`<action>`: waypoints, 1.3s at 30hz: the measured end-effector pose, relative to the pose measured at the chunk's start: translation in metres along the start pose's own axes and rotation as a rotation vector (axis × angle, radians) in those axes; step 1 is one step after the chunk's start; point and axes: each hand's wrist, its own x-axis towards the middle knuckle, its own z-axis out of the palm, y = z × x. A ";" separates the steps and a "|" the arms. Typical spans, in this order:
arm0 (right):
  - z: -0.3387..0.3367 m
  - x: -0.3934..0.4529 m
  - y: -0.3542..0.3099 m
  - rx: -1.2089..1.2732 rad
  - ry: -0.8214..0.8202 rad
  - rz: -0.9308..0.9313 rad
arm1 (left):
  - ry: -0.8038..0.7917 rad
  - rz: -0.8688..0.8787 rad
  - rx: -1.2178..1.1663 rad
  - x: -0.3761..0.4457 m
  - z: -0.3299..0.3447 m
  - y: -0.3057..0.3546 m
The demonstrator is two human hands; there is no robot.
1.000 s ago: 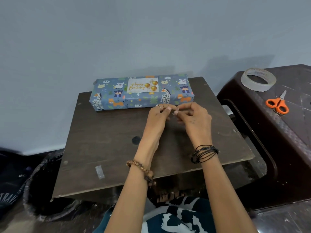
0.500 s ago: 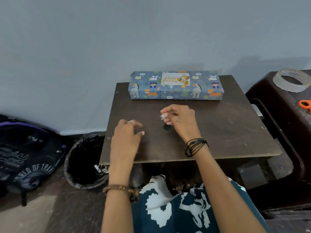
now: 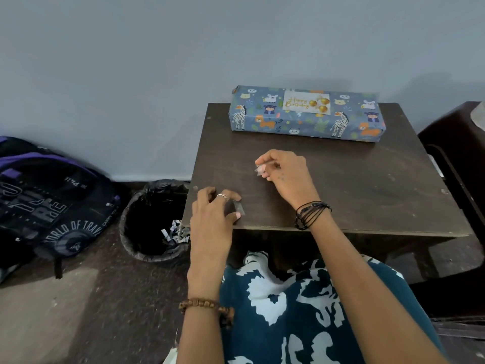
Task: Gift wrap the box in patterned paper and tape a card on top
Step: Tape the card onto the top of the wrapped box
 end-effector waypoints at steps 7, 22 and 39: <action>-0.009 0.002 0.009 -0.002 0.009 0.023 | 0.006 -0.046 0.003 -0.002 -0.002 0.006; -0.006 0.004 0.013 -0.011 0.020 0.039 | 0.040 -0.095 0.005 -0.004 -0.002 0.009; -0.006 0.003 0.008 -0.020 0.020 0.040 | 0.135 -0.094 0.013 0.002 -0.003 0.013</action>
